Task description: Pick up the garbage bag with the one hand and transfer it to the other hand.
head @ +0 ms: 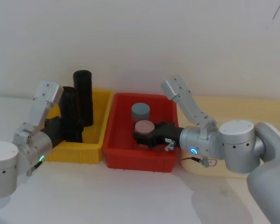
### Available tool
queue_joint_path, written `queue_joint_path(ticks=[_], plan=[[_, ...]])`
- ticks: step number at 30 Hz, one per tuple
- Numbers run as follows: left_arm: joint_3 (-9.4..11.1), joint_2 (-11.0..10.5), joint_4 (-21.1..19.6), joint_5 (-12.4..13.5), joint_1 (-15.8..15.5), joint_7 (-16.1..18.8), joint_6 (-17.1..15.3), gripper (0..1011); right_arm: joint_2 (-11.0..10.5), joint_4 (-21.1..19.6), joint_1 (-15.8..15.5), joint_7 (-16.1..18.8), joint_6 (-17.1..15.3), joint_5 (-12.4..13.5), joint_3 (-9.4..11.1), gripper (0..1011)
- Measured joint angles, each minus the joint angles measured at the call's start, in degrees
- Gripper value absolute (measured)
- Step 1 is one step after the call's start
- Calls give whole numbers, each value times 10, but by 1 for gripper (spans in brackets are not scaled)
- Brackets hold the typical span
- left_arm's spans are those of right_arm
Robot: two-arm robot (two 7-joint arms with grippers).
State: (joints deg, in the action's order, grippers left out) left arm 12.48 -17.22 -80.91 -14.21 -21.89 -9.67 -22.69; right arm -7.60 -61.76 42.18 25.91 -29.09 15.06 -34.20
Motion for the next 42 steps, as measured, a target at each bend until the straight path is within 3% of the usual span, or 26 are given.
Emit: queue_joint_path(ticks=[3, 19, 34, 42], plan=[[0, 0, 0, 0, 0, 0, 0, 464, 0, 1, 0, 1, 0, 0, 0, 653], [0, 0, 0, 0, 0, 0, 0, 464, -1, -6, -4, -1, 2, -1, 4, 650], [0, 0, 0, 0, 0, 0, 0, 464, -18, -111, -53, -47, 30, -3, 43, 650], [0, 0, 0, 0, 0, 0, 0, 464, -33, -189, -89, -96, 50, -18, 73, 650]])
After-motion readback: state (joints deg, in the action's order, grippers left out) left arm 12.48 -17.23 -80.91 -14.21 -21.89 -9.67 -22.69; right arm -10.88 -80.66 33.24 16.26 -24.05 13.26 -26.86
